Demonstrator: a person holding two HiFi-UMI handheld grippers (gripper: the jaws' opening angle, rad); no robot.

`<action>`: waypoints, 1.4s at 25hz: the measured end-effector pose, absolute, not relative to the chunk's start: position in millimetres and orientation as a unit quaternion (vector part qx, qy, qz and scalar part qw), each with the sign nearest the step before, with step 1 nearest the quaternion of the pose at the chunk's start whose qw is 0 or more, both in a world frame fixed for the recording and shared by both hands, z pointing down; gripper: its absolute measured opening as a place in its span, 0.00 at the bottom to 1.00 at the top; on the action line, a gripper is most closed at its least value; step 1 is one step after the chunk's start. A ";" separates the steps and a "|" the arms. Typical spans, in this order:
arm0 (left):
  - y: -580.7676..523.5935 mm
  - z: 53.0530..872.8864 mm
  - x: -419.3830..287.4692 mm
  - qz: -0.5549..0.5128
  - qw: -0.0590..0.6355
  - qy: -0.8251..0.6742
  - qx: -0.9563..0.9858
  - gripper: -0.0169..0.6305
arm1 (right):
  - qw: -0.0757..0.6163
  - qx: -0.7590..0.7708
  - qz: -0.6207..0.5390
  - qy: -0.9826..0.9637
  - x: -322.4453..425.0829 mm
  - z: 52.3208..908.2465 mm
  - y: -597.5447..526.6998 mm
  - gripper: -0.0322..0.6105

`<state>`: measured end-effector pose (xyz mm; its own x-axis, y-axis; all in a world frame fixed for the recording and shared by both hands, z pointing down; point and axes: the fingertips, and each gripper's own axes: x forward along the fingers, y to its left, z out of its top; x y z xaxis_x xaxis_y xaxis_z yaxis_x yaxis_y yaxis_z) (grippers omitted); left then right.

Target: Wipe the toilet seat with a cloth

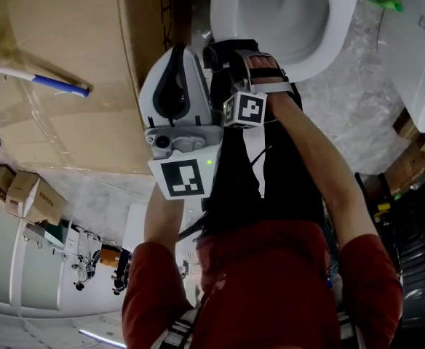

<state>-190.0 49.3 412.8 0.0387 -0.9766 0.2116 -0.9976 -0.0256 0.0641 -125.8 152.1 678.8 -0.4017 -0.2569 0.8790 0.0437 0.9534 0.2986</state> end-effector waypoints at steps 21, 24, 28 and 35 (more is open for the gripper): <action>50.5 411.7 -199.4 0.058 0.099 -0.695 0.709 0.05 | 0.517 0.089 -0.241 -0.816 -195.3 669.6 -39.9 0.18; 46.7 416.3 -198.9 0.061 0.104 -0.694 0.709 0.05 | 0.512 0.094 -0.264 -0.812 -183.7 668.7 -60.6 0.18; 37.8 421.7 -192.1 0.066 0.109 -0.688 0.715 0.05 | 0.513 0.134 -0.261 -0.806 -160.1 663.3 -96.3 0.18; 20.6 422.1 -170.9 0.065 0.109 -0.675 0.727 0.05 | 0.532 0.167 -0.263 -0.787 -104.8 659.5 -135.4 0.18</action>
<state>-170.9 20.6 422.1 0.0798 -0.9671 0.2416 -0.9954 -0.0642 0.0716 -104.8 -135.4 659.5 -0.3770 -0.5433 0.7501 0.0163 0.8059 0.5918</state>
